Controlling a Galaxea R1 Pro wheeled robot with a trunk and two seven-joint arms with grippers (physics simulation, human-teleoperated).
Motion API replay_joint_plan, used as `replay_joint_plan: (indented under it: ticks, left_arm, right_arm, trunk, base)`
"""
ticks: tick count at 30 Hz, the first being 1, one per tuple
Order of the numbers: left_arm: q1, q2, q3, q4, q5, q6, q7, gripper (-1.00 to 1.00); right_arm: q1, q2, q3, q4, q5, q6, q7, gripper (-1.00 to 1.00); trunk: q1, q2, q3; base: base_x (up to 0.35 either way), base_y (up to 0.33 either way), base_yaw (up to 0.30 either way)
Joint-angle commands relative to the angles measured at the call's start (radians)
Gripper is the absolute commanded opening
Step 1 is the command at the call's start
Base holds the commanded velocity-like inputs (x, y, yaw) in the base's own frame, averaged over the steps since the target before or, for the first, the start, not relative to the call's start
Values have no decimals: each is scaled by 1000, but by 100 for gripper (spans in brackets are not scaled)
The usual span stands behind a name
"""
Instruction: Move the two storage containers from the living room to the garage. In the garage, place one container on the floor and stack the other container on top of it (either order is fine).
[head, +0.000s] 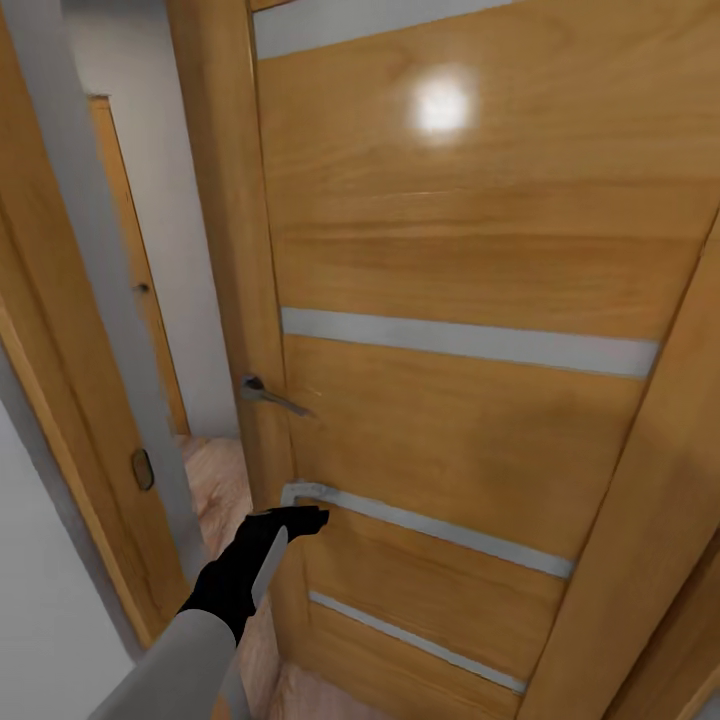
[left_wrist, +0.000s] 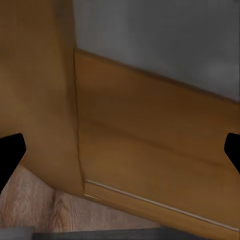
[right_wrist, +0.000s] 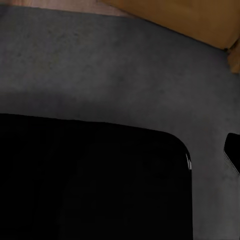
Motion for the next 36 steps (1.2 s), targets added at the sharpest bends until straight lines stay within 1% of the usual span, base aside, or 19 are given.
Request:
replay_joint_plan:
  ticks: [1,20,26,32,36]
  left_arm:
    - [-1,0,0,-3,-3,5,4,100]
    - [-1,0,0,-2,-4,4,4,100]
    - [-1,0,0,-2,-3,4,4,100]
    - [-1,0,0,-2,-3,4,4,100]
    - [-1,0,0,-3,-3,4,4,100]
  right_arm:
    - [0,0,-1,1,3,-3,0,100]
    - [0,0,-1,1,3,-3,0,100]
    - [0,0,-1,1,3,-3,0,100]
    - [0,0,-1,1,3,-3,0,100]
    - [0,0,-1,1,3,-3,0,100]
  trunk:
    - [1,0,-1]
    - [1,0,-1]
    - [1,0,0]
    - [1,0,4]
    - [1,0,4]
  base:
    - [325,0,0]
    - [316,0,0]
    - [39,0,-13]
    - [2,0,-183]
    - [0,0,-56]
